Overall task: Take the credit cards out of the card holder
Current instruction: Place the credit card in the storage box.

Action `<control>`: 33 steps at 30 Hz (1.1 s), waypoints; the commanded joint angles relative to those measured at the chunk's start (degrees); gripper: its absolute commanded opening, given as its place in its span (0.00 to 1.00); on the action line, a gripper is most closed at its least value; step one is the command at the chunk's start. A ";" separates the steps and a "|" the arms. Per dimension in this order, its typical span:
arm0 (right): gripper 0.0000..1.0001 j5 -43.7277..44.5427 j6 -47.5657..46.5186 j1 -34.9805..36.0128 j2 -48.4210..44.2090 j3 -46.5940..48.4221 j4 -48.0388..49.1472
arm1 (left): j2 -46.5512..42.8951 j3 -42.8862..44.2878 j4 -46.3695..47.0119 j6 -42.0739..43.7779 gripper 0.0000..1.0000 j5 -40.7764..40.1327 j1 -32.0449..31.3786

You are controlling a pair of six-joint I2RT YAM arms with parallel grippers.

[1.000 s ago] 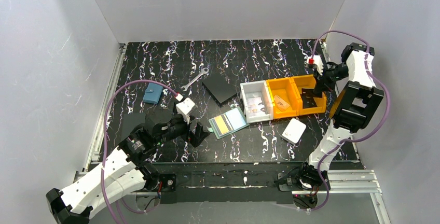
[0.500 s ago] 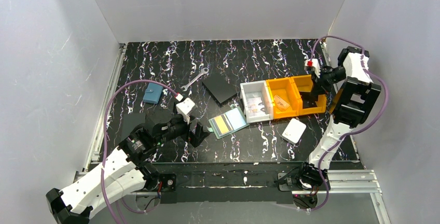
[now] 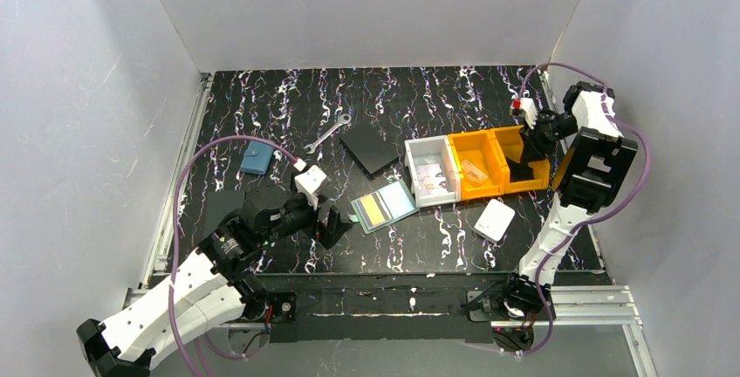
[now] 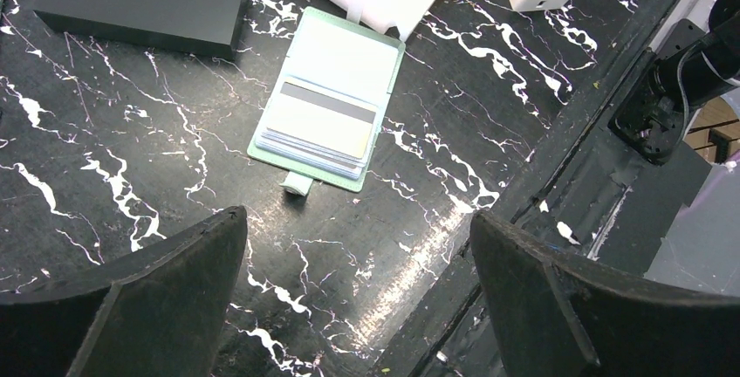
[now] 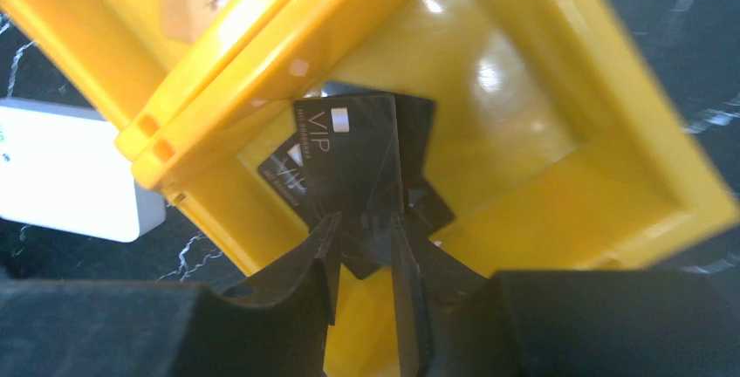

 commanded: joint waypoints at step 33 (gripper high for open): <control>0.72 -24.70 30.10 29.44 -48.82 -36.31 20.85 | 10.22 -9.89 17.58 -49.61 0.99 2.22 0.50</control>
